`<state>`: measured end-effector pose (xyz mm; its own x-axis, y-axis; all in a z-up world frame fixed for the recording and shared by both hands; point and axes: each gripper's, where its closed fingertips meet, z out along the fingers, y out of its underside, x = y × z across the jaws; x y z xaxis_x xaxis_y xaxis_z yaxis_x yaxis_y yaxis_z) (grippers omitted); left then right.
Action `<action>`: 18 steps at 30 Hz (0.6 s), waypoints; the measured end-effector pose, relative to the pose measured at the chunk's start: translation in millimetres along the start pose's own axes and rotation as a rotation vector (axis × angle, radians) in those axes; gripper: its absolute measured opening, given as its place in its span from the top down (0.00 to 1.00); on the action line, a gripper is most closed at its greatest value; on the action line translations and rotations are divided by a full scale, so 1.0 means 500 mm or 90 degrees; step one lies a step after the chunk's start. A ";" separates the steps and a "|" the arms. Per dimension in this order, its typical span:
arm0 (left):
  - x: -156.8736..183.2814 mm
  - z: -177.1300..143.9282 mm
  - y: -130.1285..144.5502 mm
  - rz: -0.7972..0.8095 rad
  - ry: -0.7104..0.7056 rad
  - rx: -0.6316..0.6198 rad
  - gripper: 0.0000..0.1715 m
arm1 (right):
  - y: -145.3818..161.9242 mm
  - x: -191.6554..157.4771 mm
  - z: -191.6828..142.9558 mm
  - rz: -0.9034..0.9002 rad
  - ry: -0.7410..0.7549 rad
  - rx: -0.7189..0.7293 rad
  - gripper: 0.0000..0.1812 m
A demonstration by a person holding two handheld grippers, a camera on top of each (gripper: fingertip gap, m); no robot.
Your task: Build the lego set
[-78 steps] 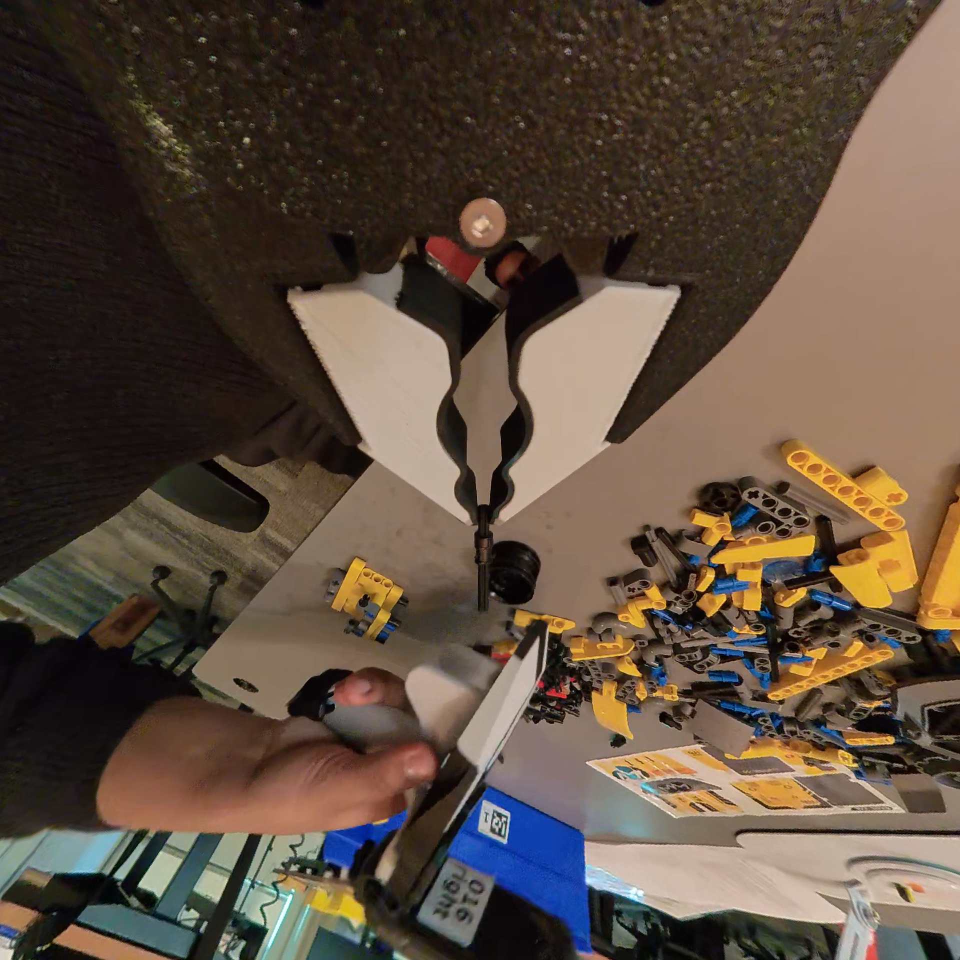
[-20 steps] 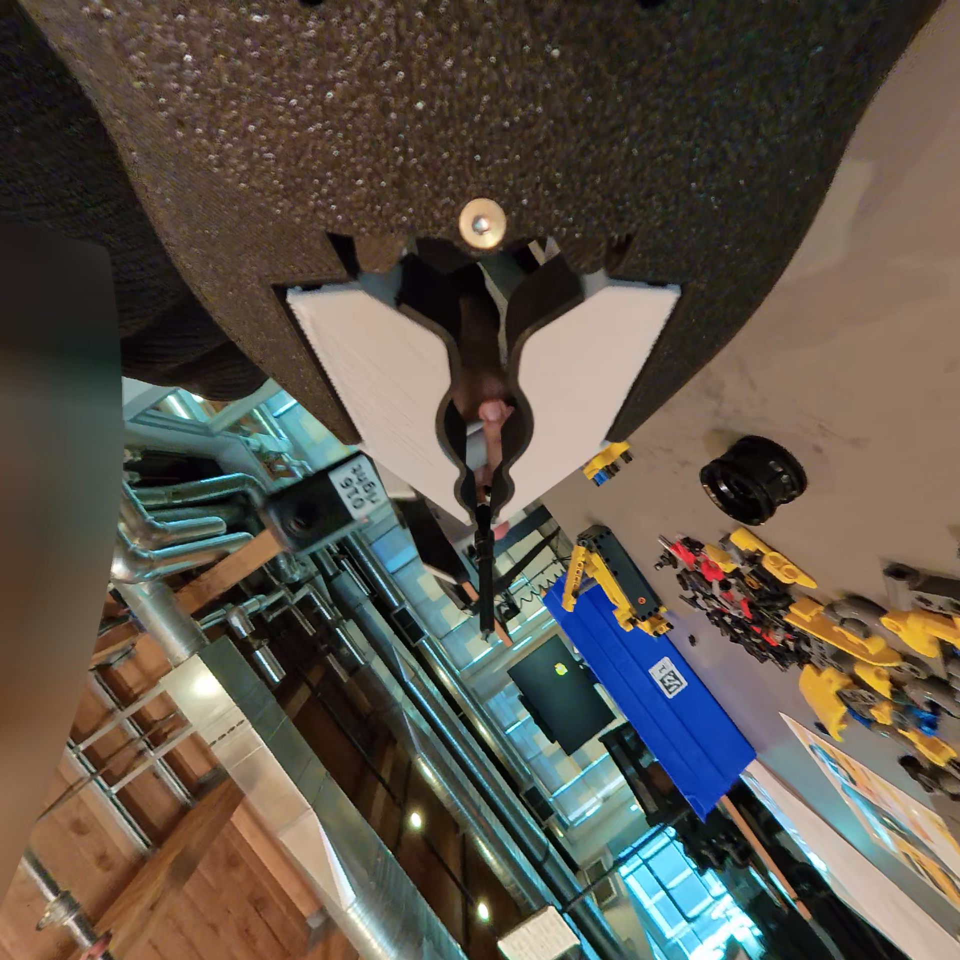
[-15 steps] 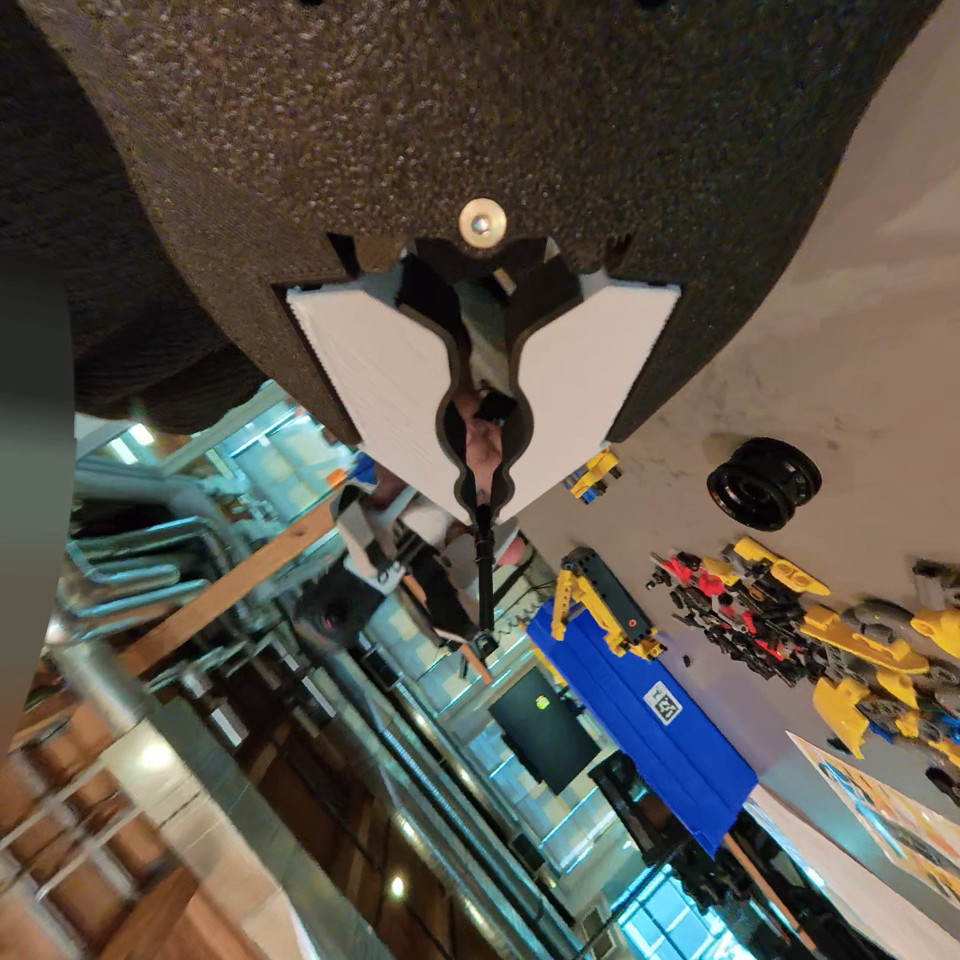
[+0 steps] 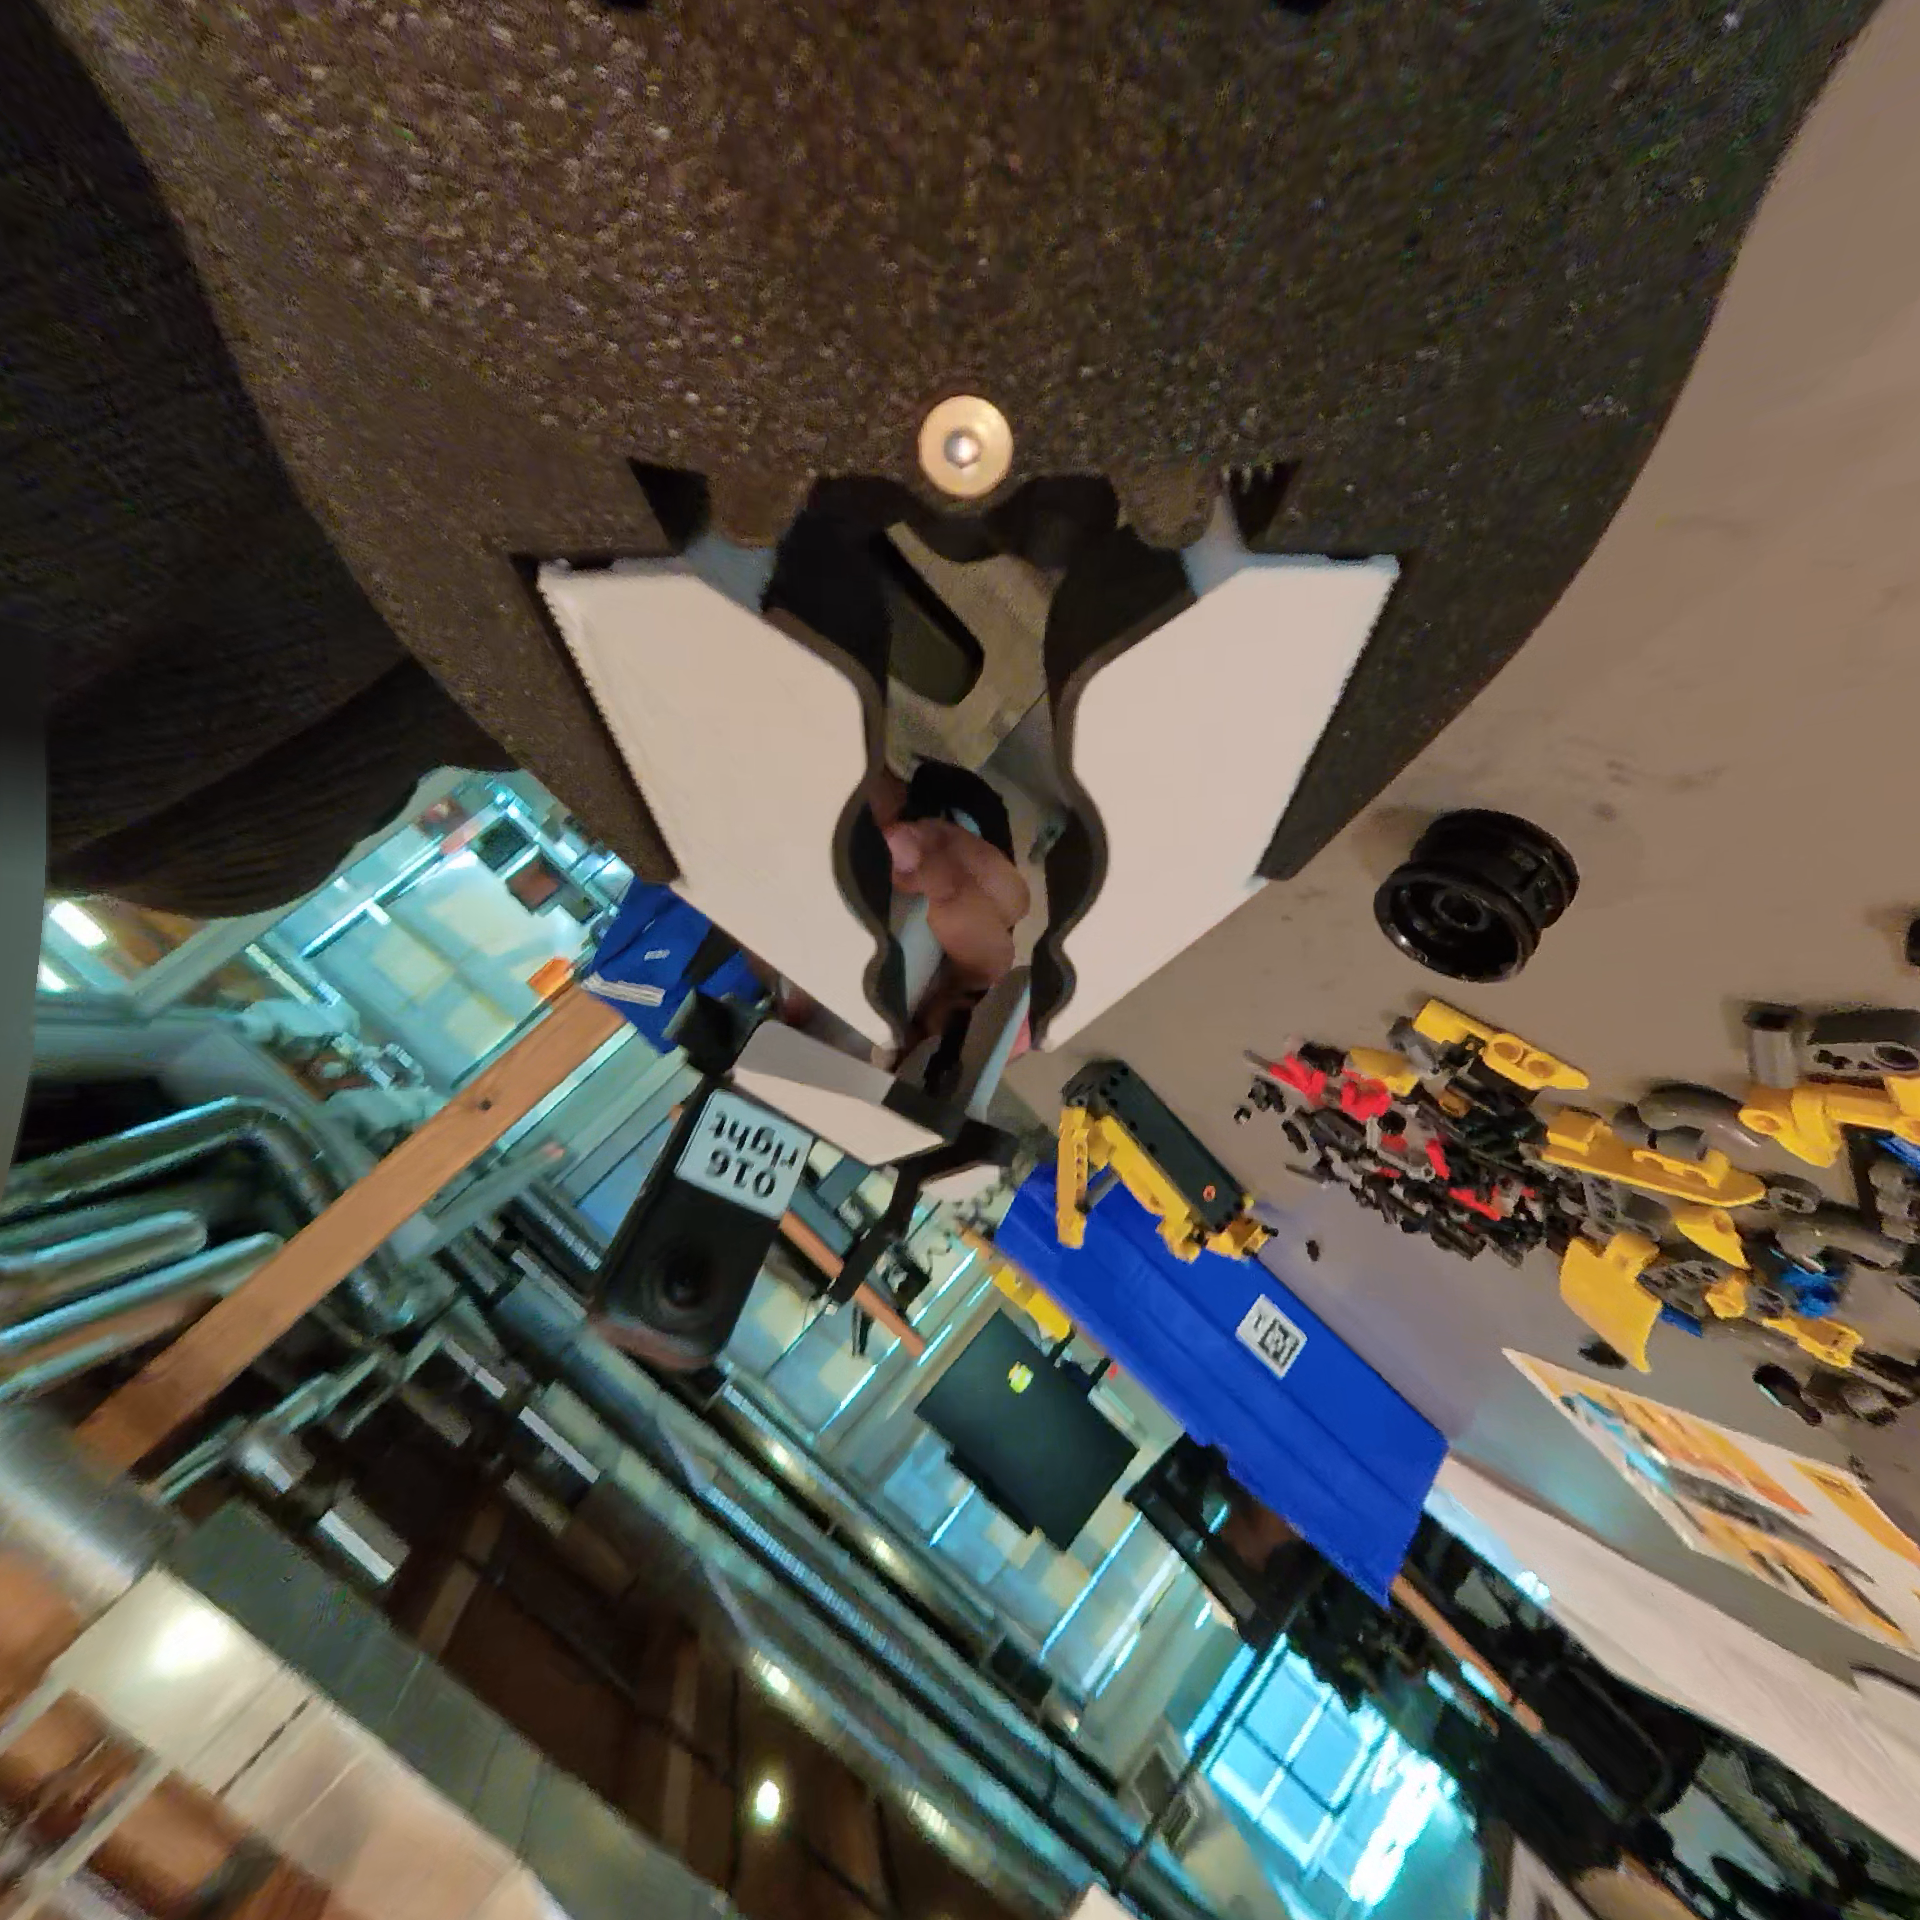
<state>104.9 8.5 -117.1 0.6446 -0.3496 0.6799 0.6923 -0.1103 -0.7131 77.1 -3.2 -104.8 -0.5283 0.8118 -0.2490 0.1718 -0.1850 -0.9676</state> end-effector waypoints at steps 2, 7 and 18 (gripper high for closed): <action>0.001 -0.014 -0.021 -0.005 0.009 0.038 0.86 | -0.003 0.006 -0.008 0.000 0.010 0.005 0.97; 0.006 -0.034 -0.049 0.042 -0.006 0.069 0.86 | 0.026 0.034 -0.018 -0.089 0.084 -0.065 0.97; 0.024 -0.022 -0.032 0.065 -0.007 0.028 0.86 | 0.071 -0.018 0.025 -0.217 0.060 -0.165 0.97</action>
<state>98.1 -4.0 -99.7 0.7159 -0.3474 0.6057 0.6362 -0.0330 -0.7708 77.6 -24.1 -137.3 -0.5148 0.8515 0.0997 0.2104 0.2382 -0.9482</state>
